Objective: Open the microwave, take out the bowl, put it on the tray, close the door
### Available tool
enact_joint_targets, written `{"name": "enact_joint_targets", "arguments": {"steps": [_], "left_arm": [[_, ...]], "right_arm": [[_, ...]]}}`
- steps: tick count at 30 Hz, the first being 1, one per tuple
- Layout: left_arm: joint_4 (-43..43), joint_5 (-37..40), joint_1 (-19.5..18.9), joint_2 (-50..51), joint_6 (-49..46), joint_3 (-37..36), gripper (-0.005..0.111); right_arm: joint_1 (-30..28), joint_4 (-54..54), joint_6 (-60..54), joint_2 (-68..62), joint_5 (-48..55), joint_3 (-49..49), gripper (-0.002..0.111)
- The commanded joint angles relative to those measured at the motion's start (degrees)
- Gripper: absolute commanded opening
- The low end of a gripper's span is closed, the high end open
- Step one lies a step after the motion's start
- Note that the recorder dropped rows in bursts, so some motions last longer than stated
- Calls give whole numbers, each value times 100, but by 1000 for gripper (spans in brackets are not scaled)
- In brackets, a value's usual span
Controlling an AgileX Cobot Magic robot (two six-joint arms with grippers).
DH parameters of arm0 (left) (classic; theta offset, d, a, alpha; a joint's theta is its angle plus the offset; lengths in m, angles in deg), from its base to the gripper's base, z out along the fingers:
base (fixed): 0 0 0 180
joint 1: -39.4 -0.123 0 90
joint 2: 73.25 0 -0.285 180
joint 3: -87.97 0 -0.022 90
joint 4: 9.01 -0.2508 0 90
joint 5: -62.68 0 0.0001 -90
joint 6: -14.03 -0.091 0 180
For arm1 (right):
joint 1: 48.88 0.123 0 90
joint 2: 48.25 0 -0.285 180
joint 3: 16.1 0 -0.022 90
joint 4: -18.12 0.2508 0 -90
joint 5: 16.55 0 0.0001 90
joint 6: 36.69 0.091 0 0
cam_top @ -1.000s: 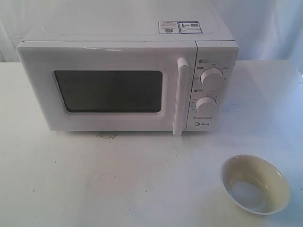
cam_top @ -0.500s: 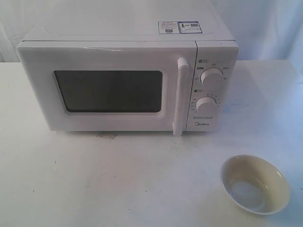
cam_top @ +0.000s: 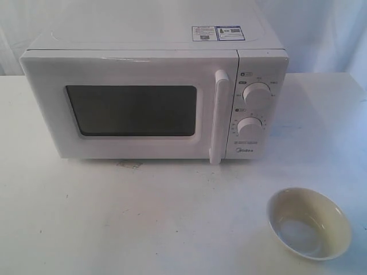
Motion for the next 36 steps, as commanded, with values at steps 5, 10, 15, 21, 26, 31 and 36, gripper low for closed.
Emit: {"name": "enact_joint_targets", "arguments": {"steps": [5, 10, 15, 21, 26, 31, 36], "left_arm": [[31, 27, 14, -63, 42, 24, 0], [31, 27, 14, -63, 42, 24, 0], [31, 27, 14, -63, 42, 24, 0], [31, 27, 14, -63, 42, 24, 0], [31, 27, 14, -63, 42, 24, 0], [31, 27, 14, -63, 42, 24, 0], [31, 27, 14, -63, 42, 24, 0]], "right_arm": [[-328, -14, -43, 39, 1082, 34, 0], [-328, 7, 498, 39, 1080, 34, 0], [-328, 7, 498, 39, 1080, 34, 0], [-328, 7, 498, 39, 1080, 34, 0], [-328, 7, 498, 39, 1080, 34, 0], [-328, 7, 498, 39, 1080, 34, 0], [-328, 7, 498, 39, 1080, 34, 0]]}}
